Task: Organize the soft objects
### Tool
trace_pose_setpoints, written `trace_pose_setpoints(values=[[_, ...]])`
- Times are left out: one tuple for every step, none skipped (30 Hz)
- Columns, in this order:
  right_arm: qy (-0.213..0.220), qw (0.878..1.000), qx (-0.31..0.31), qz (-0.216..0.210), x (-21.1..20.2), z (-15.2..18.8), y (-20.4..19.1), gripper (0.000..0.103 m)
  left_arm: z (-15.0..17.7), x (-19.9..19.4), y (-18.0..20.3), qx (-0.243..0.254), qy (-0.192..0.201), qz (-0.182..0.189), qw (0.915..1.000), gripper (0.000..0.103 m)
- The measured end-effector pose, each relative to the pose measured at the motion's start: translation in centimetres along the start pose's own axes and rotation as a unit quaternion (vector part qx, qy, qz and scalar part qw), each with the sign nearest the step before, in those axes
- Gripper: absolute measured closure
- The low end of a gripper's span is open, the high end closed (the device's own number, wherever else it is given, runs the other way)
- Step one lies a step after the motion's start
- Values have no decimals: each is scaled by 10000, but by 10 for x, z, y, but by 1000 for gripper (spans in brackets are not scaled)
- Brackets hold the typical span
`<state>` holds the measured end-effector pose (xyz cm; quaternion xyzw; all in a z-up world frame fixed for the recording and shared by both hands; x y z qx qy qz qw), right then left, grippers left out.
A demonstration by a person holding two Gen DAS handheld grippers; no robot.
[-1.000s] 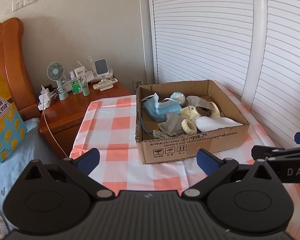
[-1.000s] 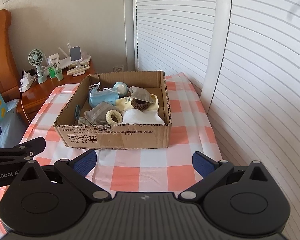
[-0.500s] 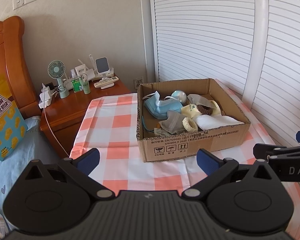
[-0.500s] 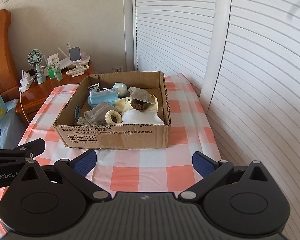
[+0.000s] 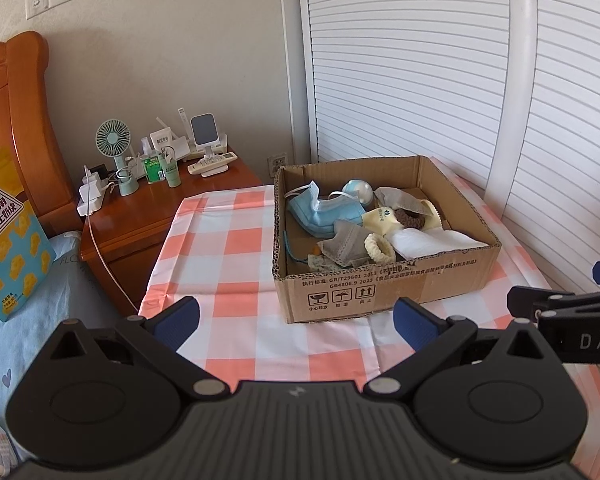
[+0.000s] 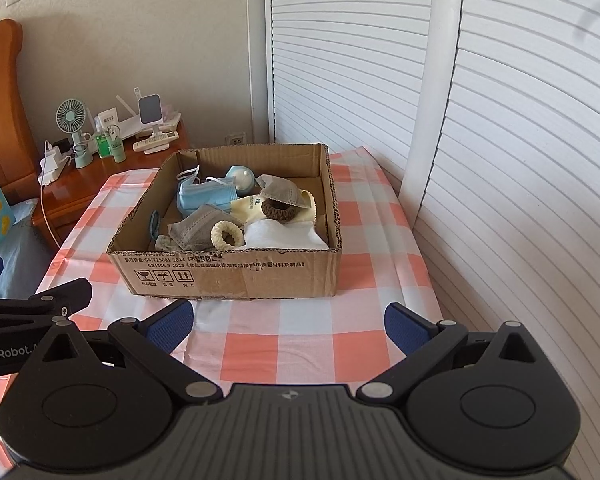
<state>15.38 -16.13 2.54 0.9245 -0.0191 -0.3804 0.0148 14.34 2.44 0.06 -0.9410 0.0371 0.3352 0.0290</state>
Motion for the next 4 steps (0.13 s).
trace_pose_setpoints(values=[[2,10000,1,0,0,0,0,0,0,0,0,0,-1,2,10000,1],[6,10000,-1,-2,0,0,0,0,0,0,0,-1,-1,-1,10000,1],[2,10000,-4,-2,0,0,0,0,0,0,0,-2,-1,-2,10000,1],[1,10000,-3,1,0,0,0,0,0,0,0,-2,-1,0,10000,1]])
Point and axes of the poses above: each gripper's, at about its wrist camera, not at the fingertips, and x roughly the way its jaws point, y to its right, z to its underside, the point moved 4 cm from there along x, roughly the way its jaws point, and after that the axes turned 5 degrees about z, right-handed, at the moved point
